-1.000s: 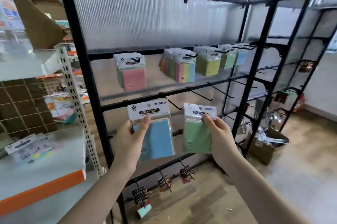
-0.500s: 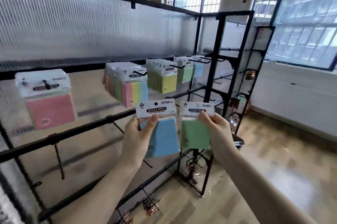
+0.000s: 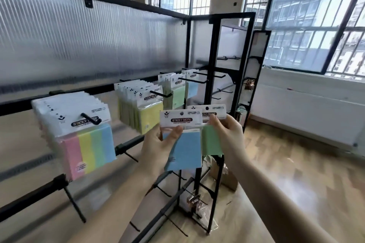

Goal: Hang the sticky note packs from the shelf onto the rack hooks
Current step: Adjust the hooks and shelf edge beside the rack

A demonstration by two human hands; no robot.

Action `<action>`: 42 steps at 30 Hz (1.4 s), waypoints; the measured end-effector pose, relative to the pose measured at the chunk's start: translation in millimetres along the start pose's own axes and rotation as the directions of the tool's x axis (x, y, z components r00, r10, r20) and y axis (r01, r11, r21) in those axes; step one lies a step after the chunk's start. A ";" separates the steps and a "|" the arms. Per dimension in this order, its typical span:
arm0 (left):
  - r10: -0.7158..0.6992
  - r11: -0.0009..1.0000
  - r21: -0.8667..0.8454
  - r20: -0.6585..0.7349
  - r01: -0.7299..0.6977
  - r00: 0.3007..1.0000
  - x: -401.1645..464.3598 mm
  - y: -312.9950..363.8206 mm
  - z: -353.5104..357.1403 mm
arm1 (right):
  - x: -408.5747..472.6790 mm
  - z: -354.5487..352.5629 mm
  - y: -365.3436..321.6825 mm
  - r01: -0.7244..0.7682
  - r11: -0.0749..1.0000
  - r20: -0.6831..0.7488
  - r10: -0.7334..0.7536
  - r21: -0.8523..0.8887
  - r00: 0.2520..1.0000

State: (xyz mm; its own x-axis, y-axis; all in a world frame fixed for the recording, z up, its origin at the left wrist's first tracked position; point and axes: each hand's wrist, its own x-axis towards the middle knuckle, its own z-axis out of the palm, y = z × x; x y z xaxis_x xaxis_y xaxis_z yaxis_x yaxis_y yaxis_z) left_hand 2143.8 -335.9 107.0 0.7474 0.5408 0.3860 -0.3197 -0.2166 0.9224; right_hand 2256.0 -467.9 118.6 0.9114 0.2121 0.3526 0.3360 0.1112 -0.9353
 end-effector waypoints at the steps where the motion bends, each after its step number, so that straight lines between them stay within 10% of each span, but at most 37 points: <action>1: 0.004 1.000 -0.004 0.017 -0.004 1.000 7.7 -1.6 4.2 | 6.7 0.3 1.1 0.016 1.000 -0.006 -0.016 0.007 1.000; 17: 0.089 0.996 -0.004 0.003 -0.089 0.996 103.0 -20.2 57.0 | 131.0 10.3 10.8 0.084 0.991 0.024 -0.087 0.100 0.996; 42: 0.253 0.939 0.332 -0.493 -0.089 0.832 170.0 -71.6 68.3 | 233.8 65.6 76.7 0.117 0.967 0.520 -0.220 0.224 0.825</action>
State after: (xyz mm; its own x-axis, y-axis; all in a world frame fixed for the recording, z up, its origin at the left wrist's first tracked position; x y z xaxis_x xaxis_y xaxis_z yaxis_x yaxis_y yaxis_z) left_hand 2333.4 -283.9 107.4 0.2536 0.7962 0.5494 -0.1729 -0.5215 0.8356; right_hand 2479.3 -346.1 131.3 0.5543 0.6558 0.5125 0.3782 0.3501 -0.8570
